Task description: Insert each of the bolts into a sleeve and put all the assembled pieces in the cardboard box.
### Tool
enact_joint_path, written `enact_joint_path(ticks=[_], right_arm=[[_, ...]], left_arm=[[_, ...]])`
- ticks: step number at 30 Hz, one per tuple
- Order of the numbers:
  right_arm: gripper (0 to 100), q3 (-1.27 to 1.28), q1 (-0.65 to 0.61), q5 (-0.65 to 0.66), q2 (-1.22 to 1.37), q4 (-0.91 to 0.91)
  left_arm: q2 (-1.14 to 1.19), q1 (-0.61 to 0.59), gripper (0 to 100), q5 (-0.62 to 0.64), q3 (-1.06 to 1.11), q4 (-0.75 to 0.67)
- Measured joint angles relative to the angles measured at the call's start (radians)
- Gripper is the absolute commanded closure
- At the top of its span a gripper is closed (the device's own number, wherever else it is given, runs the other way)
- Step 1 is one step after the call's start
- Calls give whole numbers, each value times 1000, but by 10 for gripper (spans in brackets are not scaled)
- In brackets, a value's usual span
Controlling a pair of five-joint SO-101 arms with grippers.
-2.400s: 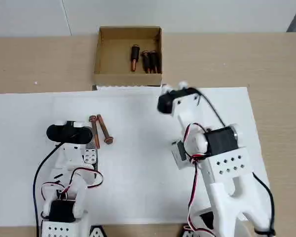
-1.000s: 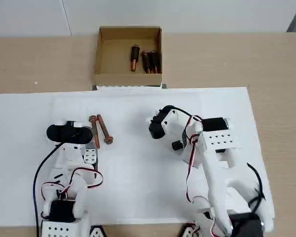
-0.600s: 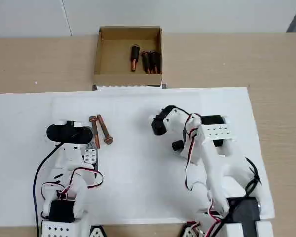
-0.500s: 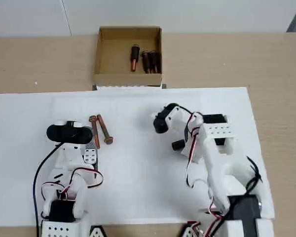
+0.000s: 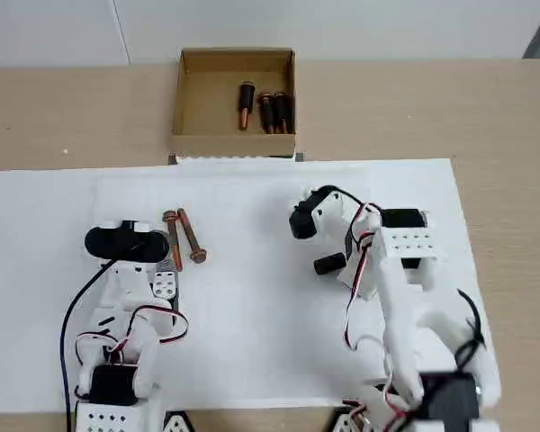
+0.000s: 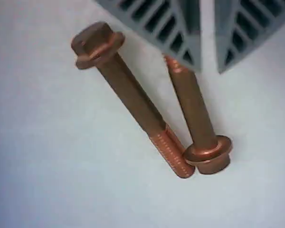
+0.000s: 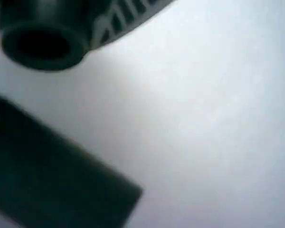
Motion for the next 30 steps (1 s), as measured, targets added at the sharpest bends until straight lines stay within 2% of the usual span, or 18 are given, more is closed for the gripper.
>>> enact_joint_path(ticks=[15, 19, 22, 26, 30], right_arm=[[993, -212, -2, -221, -339, 381], [993, -212, 9, -255, -384, 428], [993, -212, 63, -261, -404, 433], [993, -212, 124, -261, -405, 433], [992, -212, 169, -262, -408, 433]], left_arm=[[0, -2, 993, -21, 0, 0], [0, -5, 993, -23, -31, 64], [0, -5, 994, -28, -109, 140], [3, -5, 994, -109, -213, 227], [126, -5, 994, -133, -318, 244]])
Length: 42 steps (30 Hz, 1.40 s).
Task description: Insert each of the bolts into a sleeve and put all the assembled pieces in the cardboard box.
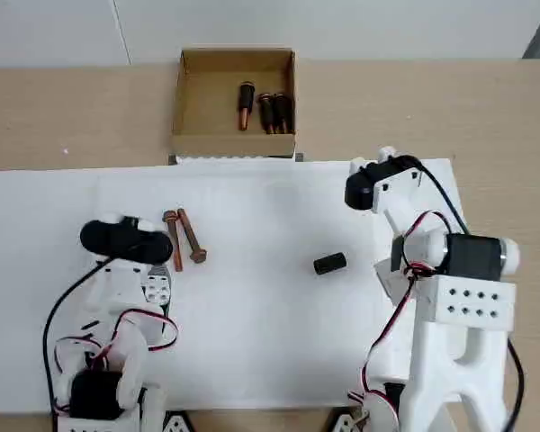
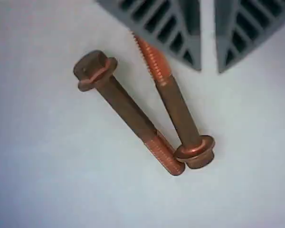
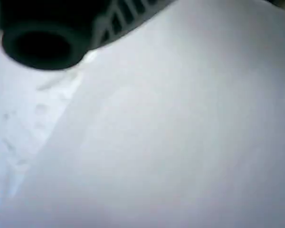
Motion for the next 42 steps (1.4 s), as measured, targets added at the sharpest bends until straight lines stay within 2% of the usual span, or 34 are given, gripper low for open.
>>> enact_joint_path(ticks=[3, 8, 14, 24, 27, 35, 40, 42], right_arm=[[992, 0, 28, -2, 0, 0], [991, 32, 41, -2, -3, 0], [991, 110, 44, -2, -6, -32], [991, 123, 43, -2, -8, -75], [991, 123, 43, -2, -9, -83], [991, 123, 43, -2, -9, -83], [991, 123, 43, -3, -9, -83], [991, 123, 43, -20, -9, -83]], left_arm=[[169, 0, 994, 2, -103, -8], [542, 0, 994, 92, -334, -11], [959, 0, 994, 141, -585, -11], [1428, 0, 994, 192, -867, -8], [1562, 0, 994, 232, -971, 54], [1846, 0, 991, 235, -1286, 276], [1970, 0, 983, 206, -1382, 334], [1992, 0, 951, 199, -1395, 342]])
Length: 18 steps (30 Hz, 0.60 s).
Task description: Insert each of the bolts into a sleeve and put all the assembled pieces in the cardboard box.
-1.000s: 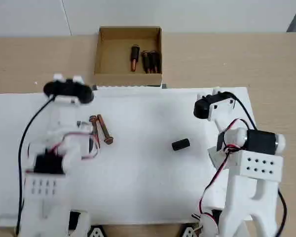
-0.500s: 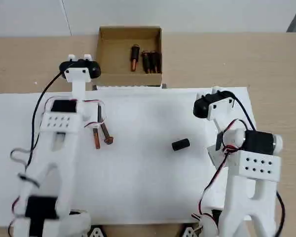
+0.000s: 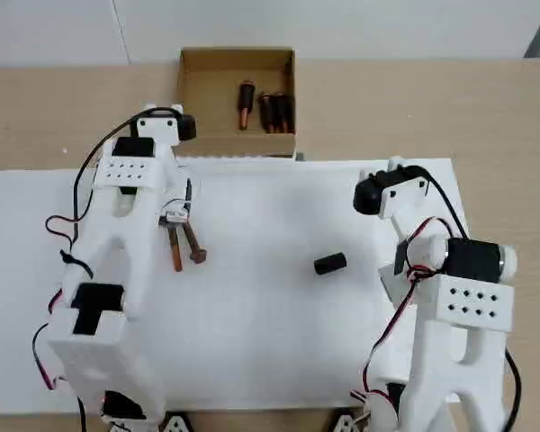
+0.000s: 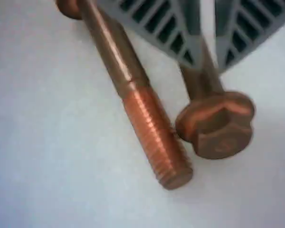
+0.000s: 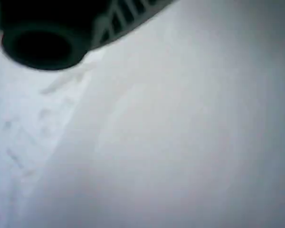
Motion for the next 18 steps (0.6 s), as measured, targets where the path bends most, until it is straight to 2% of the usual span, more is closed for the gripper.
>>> enact_joint_path(ticks=[5, 18], right_arm=[[991, 0, 0, -29, 0, 0], [991, 0, 0, -32, 0, 0]], left_arm=[[5, 0, 921, 0, -2, 5], [49, -58, 923, -5, -8, -31]])
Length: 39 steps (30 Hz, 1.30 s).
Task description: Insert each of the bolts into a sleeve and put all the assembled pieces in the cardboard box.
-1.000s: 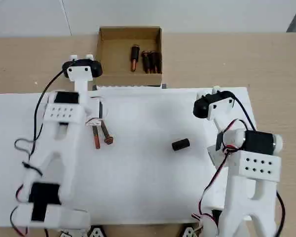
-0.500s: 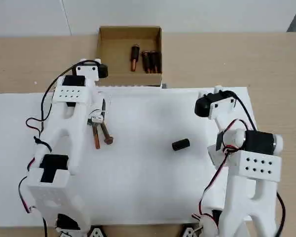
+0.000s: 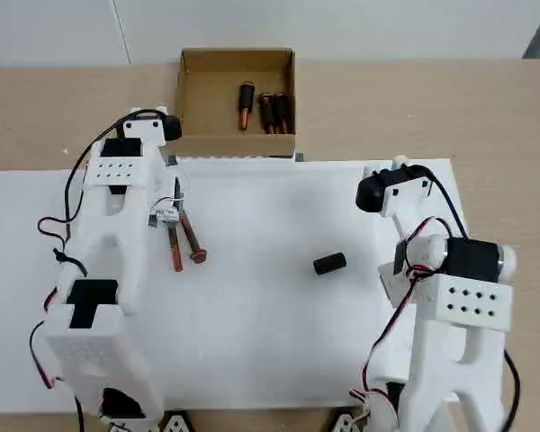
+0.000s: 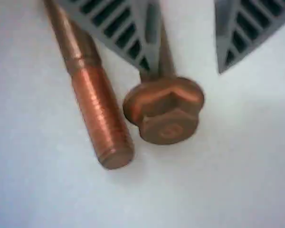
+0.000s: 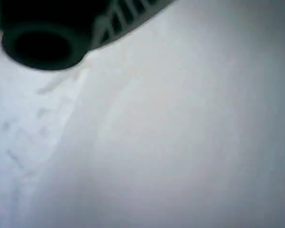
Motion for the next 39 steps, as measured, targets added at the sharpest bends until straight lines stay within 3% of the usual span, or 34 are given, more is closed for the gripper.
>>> enact_joint_path(ticks=[11, 19, 39], right_arm=[[991, 0, 2, 0, 0, 0], [991, 0, 2, 0, 0, 0], [991, 0, 2, 0, 0, 0]], left_arm=[[-5, 5, 921, 0, 0, -23], [-52, 91, 921, 0, 3, 0], [11, 74, 923, 2, 0, -2]])
